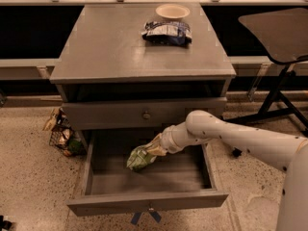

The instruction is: Place green jalapeno chip bag into middle drawer

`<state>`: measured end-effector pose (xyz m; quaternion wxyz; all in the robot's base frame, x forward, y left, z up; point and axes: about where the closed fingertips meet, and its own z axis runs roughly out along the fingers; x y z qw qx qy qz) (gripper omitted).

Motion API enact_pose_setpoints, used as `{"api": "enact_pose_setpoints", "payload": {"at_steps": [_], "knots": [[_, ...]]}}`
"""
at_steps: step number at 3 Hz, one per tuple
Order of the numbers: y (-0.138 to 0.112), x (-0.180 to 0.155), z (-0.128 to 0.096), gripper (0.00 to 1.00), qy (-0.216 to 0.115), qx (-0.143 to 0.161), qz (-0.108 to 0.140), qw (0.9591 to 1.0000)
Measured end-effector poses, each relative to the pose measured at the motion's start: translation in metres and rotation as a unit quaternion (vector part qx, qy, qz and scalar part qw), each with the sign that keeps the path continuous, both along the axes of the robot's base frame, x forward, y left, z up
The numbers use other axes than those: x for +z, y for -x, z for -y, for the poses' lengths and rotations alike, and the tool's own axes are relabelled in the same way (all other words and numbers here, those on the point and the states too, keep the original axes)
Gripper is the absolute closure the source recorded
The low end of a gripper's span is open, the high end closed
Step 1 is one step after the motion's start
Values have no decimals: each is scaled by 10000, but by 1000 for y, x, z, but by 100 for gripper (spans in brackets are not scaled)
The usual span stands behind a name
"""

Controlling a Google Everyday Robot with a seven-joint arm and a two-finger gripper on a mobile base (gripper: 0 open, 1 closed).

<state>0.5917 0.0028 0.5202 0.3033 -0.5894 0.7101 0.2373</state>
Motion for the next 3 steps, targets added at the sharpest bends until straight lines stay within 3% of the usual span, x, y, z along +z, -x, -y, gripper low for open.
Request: {"api": "enact_pose_setpoints", "payload": {"at_steps": [1,2,3], "knots": [[1,-11,-2,13,-63,-112,20,9999],[2,-13,1,0,-84,-259,77,9996],[12,3,21,18,-202,-686,170,9973]]}}
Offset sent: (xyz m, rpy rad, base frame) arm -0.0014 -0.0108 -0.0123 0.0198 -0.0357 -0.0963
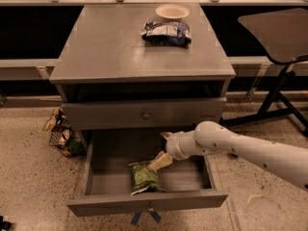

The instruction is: Place green jalapeno chip bag into middle drawer

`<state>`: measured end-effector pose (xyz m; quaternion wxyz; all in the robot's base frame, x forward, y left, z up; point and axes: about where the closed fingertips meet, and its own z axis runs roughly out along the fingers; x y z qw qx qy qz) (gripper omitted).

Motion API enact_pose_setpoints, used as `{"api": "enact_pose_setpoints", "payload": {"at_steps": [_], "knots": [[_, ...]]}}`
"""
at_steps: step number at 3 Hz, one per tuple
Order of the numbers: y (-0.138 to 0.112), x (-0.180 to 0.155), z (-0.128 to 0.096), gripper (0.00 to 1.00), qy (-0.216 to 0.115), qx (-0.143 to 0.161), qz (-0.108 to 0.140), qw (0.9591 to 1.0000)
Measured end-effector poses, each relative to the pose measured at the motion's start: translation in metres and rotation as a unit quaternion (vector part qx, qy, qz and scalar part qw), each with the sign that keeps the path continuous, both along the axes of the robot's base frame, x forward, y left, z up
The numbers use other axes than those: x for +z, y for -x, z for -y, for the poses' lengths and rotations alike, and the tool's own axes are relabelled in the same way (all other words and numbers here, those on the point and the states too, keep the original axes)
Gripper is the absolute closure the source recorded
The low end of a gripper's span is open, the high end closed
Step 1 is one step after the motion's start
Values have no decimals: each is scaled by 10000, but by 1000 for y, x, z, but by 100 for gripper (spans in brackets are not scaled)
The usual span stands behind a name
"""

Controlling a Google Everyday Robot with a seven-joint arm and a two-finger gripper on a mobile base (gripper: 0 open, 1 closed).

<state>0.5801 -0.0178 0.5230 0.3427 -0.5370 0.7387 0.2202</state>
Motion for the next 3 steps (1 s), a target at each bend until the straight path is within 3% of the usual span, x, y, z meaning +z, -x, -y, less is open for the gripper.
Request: {"api": "enact_pose_setpoints", "payload": {"at_steps": [2,3], "knots": [[67,47,63,65,-437,-653,149,9968],[75,50,99,62,-458,-1014,193,9936]]}}
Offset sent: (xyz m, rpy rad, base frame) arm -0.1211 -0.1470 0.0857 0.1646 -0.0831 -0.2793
